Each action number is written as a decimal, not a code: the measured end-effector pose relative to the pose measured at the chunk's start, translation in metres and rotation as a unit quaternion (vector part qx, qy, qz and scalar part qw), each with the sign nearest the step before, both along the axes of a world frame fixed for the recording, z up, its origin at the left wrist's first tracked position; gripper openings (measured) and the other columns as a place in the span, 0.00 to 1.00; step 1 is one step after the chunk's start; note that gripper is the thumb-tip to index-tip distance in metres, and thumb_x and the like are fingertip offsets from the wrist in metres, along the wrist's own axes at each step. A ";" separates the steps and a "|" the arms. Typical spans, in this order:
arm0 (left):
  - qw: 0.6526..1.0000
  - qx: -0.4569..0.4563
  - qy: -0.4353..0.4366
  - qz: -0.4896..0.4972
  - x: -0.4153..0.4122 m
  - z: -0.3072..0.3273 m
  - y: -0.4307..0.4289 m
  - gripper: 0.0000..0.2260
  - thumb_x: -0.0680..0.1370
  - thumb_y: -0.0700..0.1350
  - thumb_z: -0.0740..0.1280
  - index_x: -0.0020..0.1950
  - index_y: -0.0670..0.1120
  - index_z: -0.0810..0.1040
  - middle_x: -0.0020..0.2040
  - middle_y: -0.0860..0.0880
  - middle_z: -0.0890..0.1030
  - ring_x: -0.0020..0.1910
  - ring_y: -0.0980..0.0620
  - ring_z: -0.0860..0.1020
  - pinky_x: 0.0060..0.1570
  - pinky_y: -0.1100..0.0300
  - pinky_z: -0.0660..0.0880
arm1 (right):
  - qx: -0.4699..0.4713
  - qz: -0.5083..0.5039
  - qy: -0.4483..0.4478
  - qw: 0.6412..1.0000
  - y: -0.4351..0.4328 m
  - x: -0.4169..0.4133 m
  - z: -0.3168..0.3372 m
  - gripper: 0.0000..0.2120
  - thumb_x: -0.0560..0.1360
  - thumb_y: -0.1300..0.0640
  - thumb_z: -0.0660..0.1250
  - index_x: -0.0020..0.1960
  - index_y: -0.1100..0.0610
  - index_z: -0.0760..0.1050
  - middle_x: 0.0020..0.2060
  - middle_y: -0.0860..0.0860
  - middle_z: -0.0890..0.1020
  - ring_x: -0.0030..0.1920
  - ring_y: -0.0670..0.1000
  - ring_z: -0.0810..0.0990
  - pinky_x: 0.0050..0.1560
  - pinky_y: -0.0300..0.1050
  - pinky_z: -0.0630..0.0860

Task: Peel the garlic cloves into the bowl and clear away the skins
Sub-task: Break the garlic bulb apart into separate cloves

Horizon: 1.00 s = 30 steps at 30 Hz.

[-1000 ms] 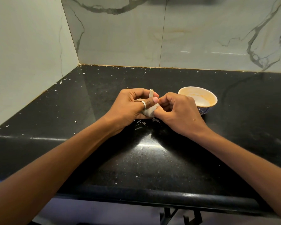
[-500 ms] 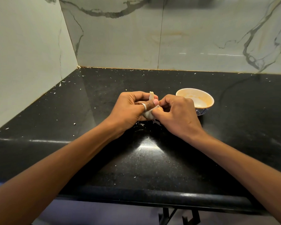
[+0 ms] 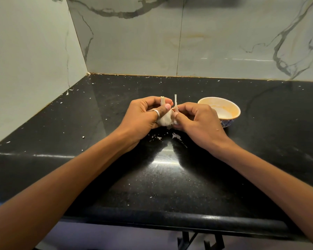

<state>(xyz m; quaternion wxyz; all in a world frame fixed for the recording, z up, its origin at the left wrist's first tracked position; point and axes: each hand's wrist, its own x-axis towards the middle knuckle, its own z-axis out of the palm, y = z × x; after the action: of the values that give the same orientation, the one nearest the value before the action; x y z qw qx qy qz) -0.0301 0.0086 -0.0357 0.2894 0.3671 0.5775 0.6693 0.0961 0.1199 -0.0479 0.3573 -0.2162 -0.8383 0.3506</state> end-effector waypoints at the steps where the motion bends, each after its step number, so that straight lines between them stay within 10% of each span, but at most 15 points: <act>1: 1.000 0.000 0.000 0.001 -0.001 0.000 0.000 0.09 0.80 0.37 0.69 0.59 0.38 0.81 0.52 0.38 0.85 0.53 0.41 0.84 0.53 0.47 0.83 | -0.013 0.003 0.002 1.000 0.001 0.000 0.000 0.06 0.79 0.57 0.70 0.49 0.52 0.87 0.39 0.44 0.87 0.44 0.47 0.86 0.51 0.55 0.83; 8: 1.000 0.009 -0.013 0.017 -0.004 -0.002 0.003 0.08 0.80 0.39 0.69 0.58 0.43 0.83 0.54 0.36 0.84 0.58 0.36 0.82 0.59 0.41 0.80 | -0.089 0.023 0.029 0.995 0.008 -0.003 -0.004 0.05 0.77 0.55 0.71 0.49 0.51 0.86 0.42 0.47 0.88 0.48 0.51 0.87 0.56 0.58 0.83; 12: 1.000 0.004 -0.008 0.030 -0.006 -0.001 0.003 0.08 0.81 0.40 0.68 0.58 0.45 0.83 0.56 0.43 0.85 0.59 0.42 0.82 0.58 0.44 0.80 | -0.006 -0.010 0.005 1.000 0.006 -0.001 -0.003 0.06 0.80 0.59 0.70 0.48 0.53 0.86 0.37 0.46 0.86 0.41 0.44 0.85 0.48 0.45 0.82; 19: 1.000 0.005 -0.008 0.012 -0.009 -0.002 0.004 0.08 0.84 0.39 0.63 0.59 0.44 0.80 0.56 0.45 0.85 0.57 0.47 0.83 0.57 0.50 0.81 | 0.181 -0.035 -0.037 0.982 0.004 0.000 -0.008 0.07 0.79 0.56 0.69 0.50 0.57 0.85 0.42 0.52 0.86 0.44 0.51 0.80 0.50 0.51 0.75; 30: 0.998 0.028 -0.030 -0.057 -0.005 0.000 0.003 0.11 0.84 0.37 0.60 0.64 0.37 0.76 0.59 0.40 0.83 0.54 0.48 0.83 0.54 0.56 0.81 | 0.173 0.012 0.002 0.985 -0.005 0.002 -0.003 0.09 0.78 0.53 0.71 0.54 0.56 0.85 0.43 0.48 0.87 0.41 0.47 0.83 0.46 0.46 0.78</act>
<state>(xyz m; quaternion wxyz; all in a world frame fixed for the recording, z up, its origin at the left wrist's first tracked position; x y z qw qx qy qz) -0.0355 0.0114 -0.0354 0.3342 0.3869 0.5278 0.6782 0.0986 0.1147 -0.0513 0.3864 -0.1405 -0.8883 0.2047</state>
